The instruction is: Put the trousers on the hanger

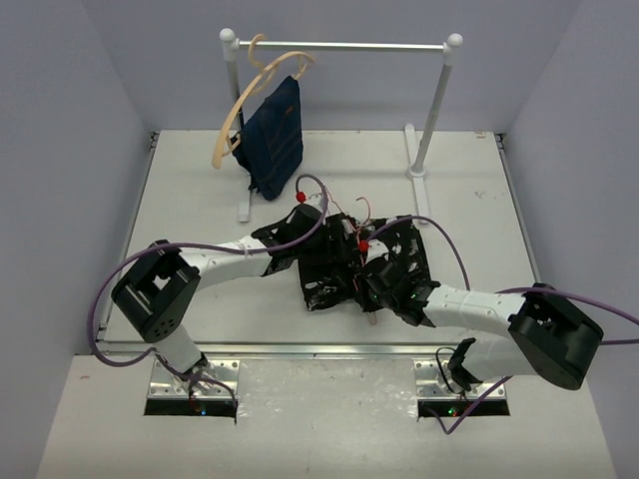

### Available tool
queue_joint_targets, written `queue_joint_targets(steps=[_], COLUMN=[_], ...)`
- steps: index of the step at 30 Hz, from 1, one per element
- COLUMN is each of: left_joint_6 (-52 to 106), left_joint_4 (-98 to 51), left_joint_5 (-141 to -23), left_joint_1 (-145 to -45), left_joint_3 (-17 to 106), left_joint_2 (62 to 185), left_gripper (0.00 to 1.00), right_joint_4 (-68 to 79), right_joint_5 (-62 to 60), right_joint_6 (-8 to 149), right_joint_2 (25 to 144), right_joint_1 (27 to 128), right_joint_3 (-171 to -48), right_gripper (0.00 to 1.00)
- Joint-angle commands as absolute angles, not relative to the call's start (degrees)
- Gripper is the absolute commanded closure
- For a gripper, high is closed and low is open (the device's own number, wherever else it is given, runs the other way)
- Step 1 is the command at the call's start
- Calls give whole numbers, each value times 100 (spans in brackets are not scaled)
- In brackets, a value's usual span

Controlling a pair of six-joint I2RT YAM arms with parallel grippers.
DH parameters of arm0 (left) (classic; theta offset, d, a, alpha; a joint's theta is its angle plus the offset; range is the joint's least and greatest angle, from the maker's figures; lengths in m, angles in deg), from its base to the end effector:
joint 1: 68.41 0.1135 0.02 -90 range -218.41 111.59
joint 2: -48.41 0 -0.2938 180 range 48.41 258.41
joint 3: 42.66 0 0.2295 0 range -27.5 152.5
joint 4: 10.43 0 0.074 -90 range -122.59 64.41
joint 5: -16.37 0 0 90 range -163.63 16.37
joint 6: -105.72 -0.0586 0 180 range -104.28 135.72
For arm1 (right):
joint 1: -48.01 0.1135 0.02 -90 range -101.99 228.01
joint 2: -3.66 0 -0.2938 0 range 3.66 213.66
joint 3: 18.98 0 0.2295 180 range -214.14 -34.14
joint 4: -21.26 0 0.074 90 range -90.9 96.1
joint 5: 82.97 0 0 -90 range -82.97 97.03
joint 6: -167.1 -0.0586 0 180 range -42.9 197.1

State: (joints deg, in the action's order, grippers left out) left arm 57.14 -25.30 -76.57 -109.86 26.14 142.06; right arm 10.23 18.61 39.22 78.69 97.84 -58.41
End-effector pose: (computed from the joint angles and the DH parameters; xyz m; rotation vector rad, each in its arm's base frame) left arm 0.2595 -0.2332 0.2256 0.0295 2.3986 -0.7911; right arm 0.1515 0.1612 0.1682 -0.1547 2.4150 0.4894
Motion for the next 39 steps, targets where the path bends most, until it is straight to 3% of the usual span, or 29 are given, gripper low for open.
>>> queue_joint_targets(steps=[1, 3, 6, 10, 19, 23, 26, 30, 34, 37, 39], left_joint_6=[5739, 5800, 5912, 6037, 6361, 6388, 6359, 6622, 6670, 6661, 6704], left_joint_4=[-2074, -1805, -1408, -807, -828, -1059, -1401, -1780, -1796, -1827, -1780], left_joint_5=[-7670, -7800, -7855, -8545, -9173, -9174, -8491, -7155, -6687, -6774, -7032], left_joint_1=[-10544, -10428, -10364, -10372, -10839, -10849, -10866, -10824, -10778, -10728, -10697], left_joint_3=[2619, 2564, 2484, 2595, 3340, 3589, 3537, 2919, 2505, 2339, 2181], left_joint_2=[13992, 14038, 14135, 14570, 16035, 16371, 15983, 14766, 13738, 13463, 13327], left_gripper=[41, 47, 71, 81, 83, 83, 74, 50, 43, 46, 62], right_joint_4=[1276, 1246, 1191, 1164, 1181, 1247, 1303, 893, 908, 817, 727], right_joint_5=[1626, 1624, 1570, 1459, 1434, 450, 325, 685, 861, 883, 966], right_joint_6=[4038, 4054, 4099, 4148, 4518, 5015, 4717, 3991, 3922, 3938, 3918], right_joint_2=[7836, 7815, 7784, 7825, 7643, 7976, 8035, 8079, 8196, 8346, 8411], right_joint_1=[9775, 9767, 9776, 9767, 9776, 9776, 9776, 9780, 9776, 9785, 9785], right_joint_3=[-6034, -6061, -6115, -6182, -6331, -6511, -6415, -6482, -6516, -6622, -6715], right_gripper=[100, 100, 100, 100, 100, 100, 100, 100, 100, 100, 100])
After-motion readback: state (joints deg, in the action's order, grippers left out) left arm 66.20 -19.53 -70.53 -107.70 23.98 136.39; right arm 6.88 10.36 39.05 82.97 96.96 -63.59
